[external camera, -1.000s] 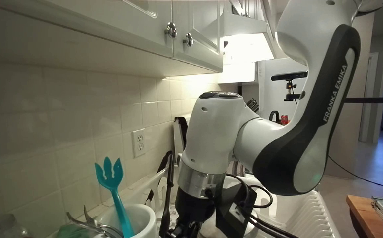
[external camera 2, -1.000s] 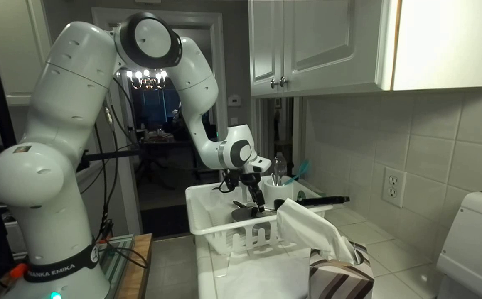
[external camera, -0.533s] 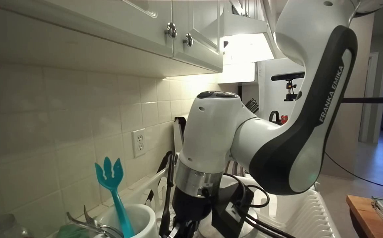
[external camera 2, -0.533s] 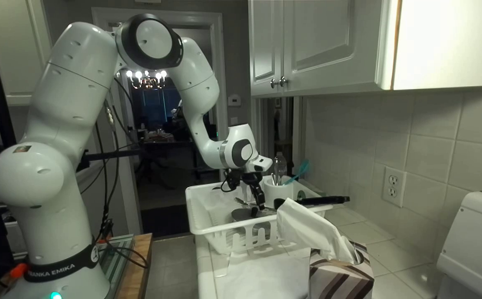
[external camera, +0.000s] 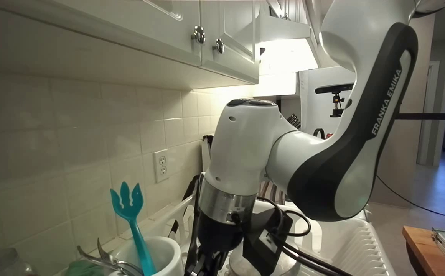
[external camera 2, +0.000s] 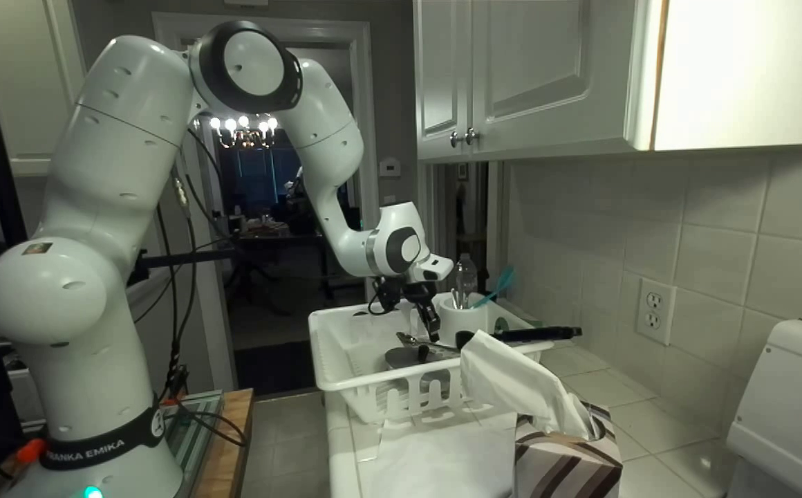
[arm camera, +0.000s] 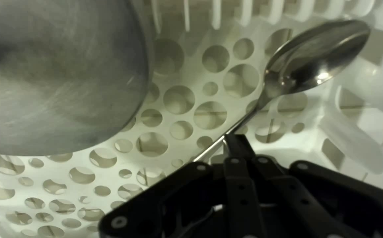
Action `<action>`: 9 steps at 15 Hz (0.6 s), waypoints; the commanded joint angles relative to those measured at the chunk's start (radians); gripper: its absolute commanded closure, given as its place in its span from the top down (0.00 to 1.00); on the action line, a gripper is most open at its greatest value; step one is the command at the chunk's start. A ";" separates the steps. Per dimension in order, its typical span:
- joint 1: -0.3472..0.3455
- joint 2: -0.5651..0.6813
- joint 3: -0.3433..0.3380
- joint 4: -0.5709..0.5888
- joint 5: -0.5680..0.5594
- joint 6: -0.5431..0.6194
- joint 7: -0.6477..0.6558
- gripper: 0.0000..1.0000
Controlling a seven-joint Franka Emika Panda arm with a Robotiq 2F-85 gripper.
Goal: Remove the silver spoon from the dish rack and put it on the counter.
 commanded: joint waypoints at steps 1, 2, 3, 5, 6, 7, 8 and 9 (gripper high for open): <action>0.008 -0.003 0.003 0.013 -0.004 -0.042 -0.008 0.33; 0.012 -0.001 0.000 0.016 -0.008 -0.047 -0.007 0.39; 0.021 0.000 -0.010 0.020 -0.018 -0.049 0.002 0.47; 0.040 0.007 -0.032 0.030 -0.041 -0.040 0.016 0.60; 0.048 0.011 -0.042 0.035 -0.050 -0.040 0.019 0.68; 0.057 0.018 -0.052 0.043 -0.057 -0.039 0.021 0.74; 0.061 0.025 -0.055 0.048 -0.056 -0.037 0.016 0.82; 0.068 0.035 -0.061 0.055 -0.057 -0.037 0.014 0.56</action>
